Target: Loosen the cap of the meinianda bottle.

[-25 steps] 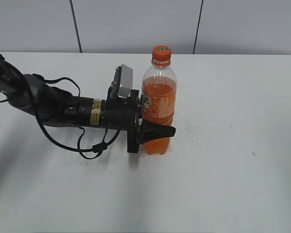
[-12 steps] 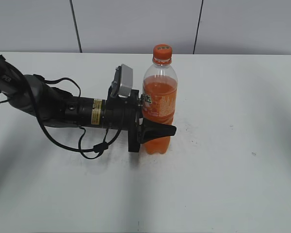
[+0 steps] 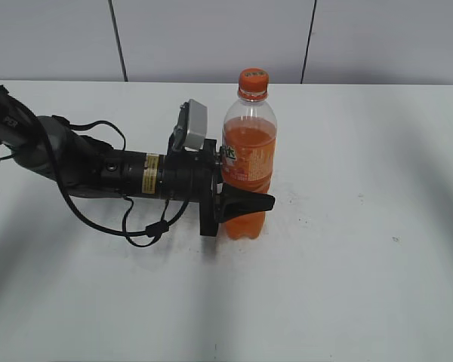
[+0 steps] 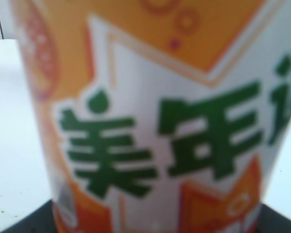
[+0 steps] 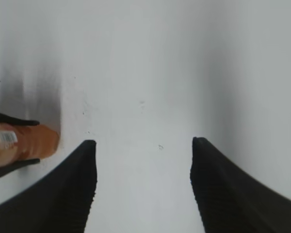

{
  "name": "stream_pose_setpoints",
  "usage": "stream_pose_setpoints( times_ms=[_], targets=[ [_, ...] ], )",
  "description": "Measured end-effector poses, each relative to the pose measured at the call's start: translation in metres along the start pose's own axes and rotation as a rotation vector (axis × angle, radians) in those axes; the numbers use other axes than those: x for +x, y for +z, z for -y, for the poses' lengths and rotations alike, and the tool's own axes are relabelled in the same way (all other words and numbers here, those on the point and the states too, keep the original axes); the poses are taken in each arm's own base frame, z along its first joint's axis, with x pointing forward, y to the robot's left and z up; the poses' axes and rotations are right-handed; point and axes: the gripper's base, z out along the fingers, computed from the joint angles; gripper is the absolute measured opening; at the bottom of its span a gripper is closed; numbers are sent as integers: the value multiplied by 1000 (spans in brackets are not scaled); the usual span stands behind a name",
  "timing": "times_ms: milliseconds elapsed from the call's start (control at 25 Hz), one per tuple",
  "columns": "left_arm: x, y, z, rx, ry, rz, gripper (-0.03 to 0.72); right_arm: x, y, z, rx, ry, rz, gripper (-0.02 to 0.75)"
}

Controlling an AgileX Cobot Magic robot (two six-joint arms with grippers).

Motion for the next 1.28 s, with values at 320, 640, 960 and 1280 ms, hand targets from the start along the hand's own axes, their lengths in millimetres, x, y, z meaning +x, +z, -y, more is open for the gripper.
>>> stream_pose_setpoints(
  times_ms=[320,640,960,1280],
  targets=[
    [0,0,0,-1,-1,1,391,-18,48,-73,-101,-30,-100,460],
    [0,0,0,-1,-1,1,391,-14,65,-140,-176,-82,-139,465],
    [0,0,0,-3,-2,2,391,-3,68,-166,-193,-29,-171,482],
    [0,0,0,-5,-4,4,391,9,87,-186,-180,-26,-225,482]
  ],
)
